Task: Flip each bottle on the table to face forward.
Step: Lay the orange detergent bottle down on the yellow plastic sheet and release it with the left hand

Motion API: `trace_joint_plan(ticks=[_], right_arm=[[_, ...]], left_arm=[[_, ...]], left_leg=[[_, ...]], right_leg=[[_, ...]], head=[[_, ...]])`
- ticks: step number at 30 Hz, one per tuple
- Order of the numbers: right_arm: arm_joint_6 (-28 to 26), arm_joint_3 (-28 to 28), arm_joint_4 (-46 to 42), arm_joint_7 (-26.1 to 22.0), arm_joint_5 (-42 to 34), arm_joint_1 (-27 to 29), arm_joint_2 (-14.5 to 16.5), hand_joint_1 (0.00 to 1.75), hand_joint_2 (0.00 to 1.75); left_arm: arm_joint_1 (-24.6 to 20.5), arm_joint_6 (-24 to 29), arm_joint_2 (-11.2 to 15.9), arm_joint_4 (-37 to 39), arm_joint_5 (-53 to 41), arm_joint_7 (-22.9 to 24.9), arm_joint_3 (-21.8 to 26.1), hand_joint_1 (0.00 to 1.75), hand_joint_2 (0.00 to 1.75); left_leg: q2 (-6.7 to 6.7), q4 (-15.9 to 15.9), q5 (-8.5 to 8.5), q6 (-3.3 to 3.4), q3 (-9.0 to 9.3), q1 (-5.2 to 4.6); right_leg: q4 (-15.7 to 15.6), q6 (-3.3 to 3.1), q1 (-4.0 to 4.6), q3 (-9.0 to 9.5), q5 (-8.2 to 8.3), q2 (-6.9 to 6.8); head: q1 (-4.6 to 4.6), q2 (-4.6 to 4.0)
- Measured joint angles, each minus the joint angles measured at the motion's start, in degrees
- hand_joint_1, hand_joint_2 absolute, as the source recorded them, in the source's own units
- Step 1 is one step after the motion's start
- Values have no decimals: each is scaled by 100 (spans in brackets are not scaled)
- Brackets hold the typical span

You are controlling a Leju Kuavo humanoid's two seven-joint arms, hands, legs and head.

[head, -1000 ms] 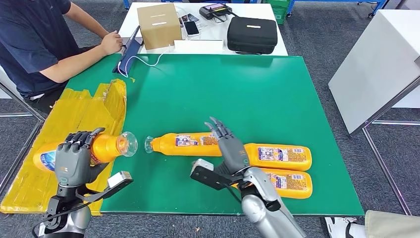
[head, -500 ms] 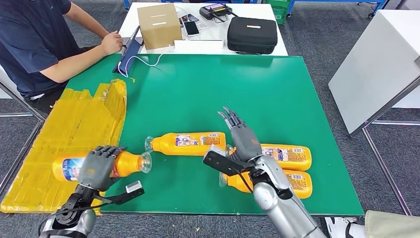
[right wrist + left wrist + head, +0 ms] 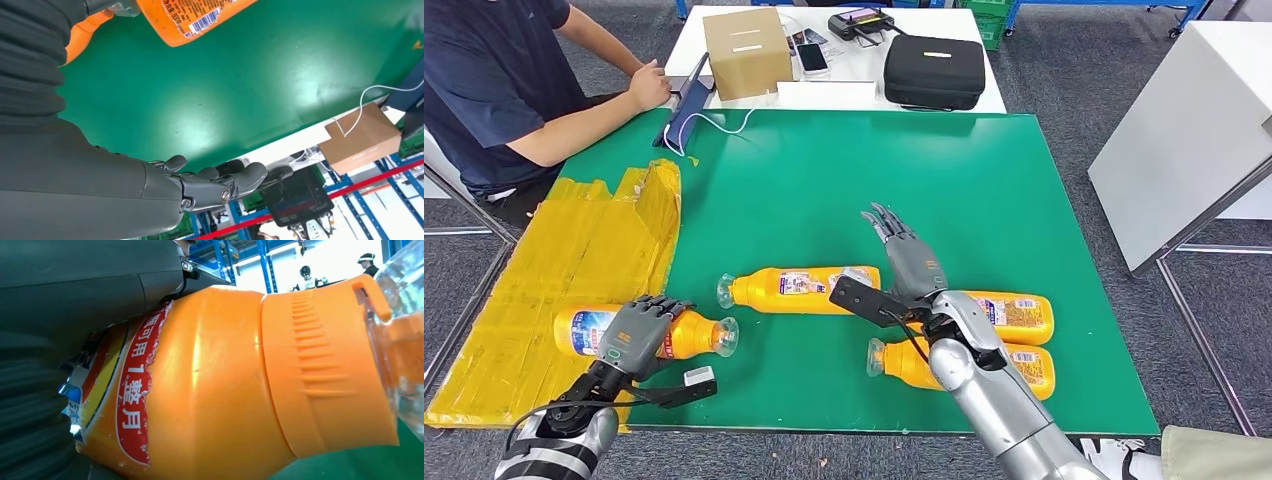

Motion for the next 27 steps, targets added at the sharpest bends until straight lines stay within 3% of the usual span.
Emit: trace_joint_plan(ticks=[4,5,8,9,16,22,27], right_arm=[[0,0,54,1,1,-3,9,0,175],[5,0,67,3,-1,-7,13,0,175],[62,8,154,38,-20,-83,53,0,175],[85,21,217,51,-33,-139,80,0,175],[249,175,864,139,-159,-547,290,0,175],[808,438,2130,143,-404,-1136,534,0,175],[820,687,3099,115,-478,-1527,762,0,175]], left_arm=[[-22,0,10,38,-3,5,-15,175,175],[-27,-12,13,46,-7,16,-21,131,175],[-113,-170,46,139,33,41,-94,0,44],[-178,-253,77,208,72,28,-140,0,0],[-673,-780,397,816,649,-240,-409,0,0],[-1094,-2426,1125,990,2121,-1504,-685,0,0],[-1209,-2624,1481,1031,2685,-1592,-959,0,0]], left_leg=[[0,0,1,0,5,0],[0,0,1,0,6,0],[-3,-1,2,0,9,0],[-5,-1,4,-2,11,0],[-5,-3,17,-11,23,3],[2,-3,26,-17,23,3],[6,-2,27,-19,20,6]], right_leg=[[0,0,0,5,0,0],[0,0,0,7,0,0],[1,0,0,12,0,-2],[1,0,0,14,0,-4],[11,-8,3,23,5,-6],[24,-18,4,12,12,-4],[29,-19,7,2,12,-2]], head=[[-1,0],[-1,0],[-1,0],[-1,0],[1,0],[1,0],[1,0]])
